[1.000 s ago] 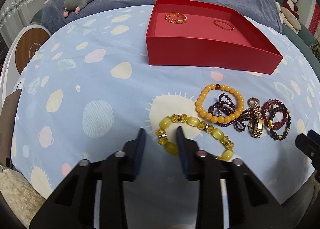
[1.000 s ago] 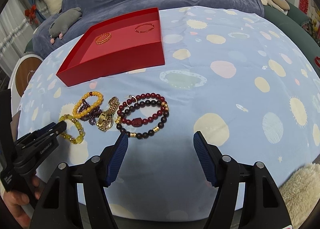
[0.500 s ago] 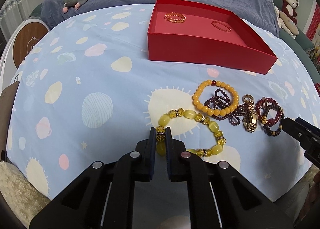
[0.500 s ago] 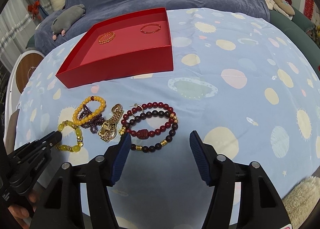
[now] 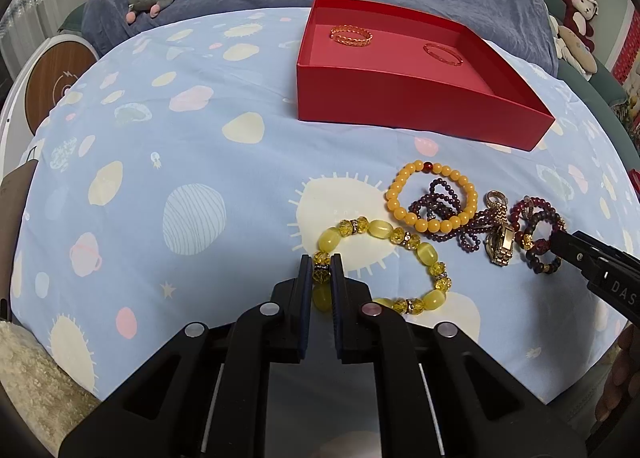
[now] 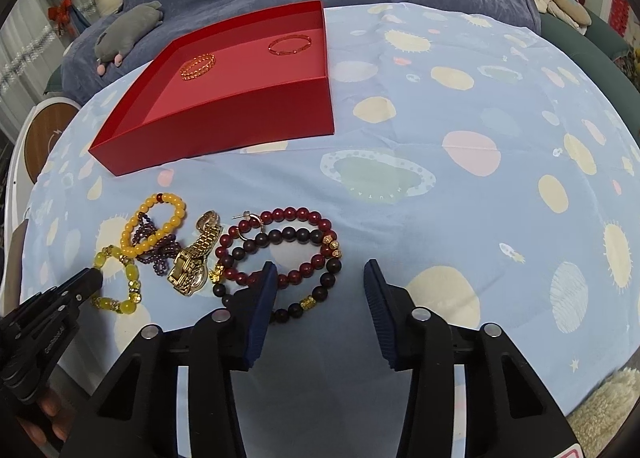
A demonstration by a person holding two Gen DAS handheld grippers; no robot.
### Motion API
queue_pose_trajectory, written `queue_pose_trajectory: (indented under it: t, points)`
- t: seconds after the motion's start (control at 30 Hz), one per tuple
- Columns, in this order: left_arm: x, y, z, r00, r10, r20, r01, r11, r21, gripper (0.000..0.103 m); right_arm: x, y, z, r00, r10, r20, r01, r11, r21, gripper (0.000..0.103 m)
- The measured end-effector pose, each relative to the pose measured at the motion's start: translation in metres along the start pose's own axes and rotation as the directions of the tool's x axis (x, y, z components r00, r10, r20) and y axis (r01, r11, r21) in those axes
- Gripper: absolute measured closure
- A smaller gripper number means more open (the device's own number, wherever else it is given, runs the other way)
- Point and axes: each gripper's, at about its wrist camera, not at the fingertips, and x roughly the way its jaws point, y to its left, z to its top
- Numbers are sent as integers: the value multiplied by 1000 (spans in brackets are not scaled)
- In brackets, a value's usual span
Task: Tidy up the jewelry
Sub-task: 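Grasp the yellow beaded bracelet with the left gripper while the right gripper grasps the dark red-black bead bracelet, then carry both bead bracelets into the red box and open both grippers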
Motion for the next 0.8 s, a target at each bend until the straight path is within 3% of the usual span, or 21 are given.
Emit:
queue_pose_trajectory:
  t: [0.1, 0.5, 0.8]
  points:
    - [0, 0, 0, 1000, 0, 0, 0, 1000, -1, 94, 2, 0, 2, 1000, 5, 5, -5, 1000, -3, 64]
    - [1, 1, 2, 1000, -12, -4, 12, 1000, -15, 94, 2, 6, 4, 998, 61, 0, -61, 998, -15, 95]
    - [-7, 5, -1, 999, -40, -13, 40, 998, -40, 94, -24, -1, -4, 995, 92, 34, -92, 996, 16, 95]
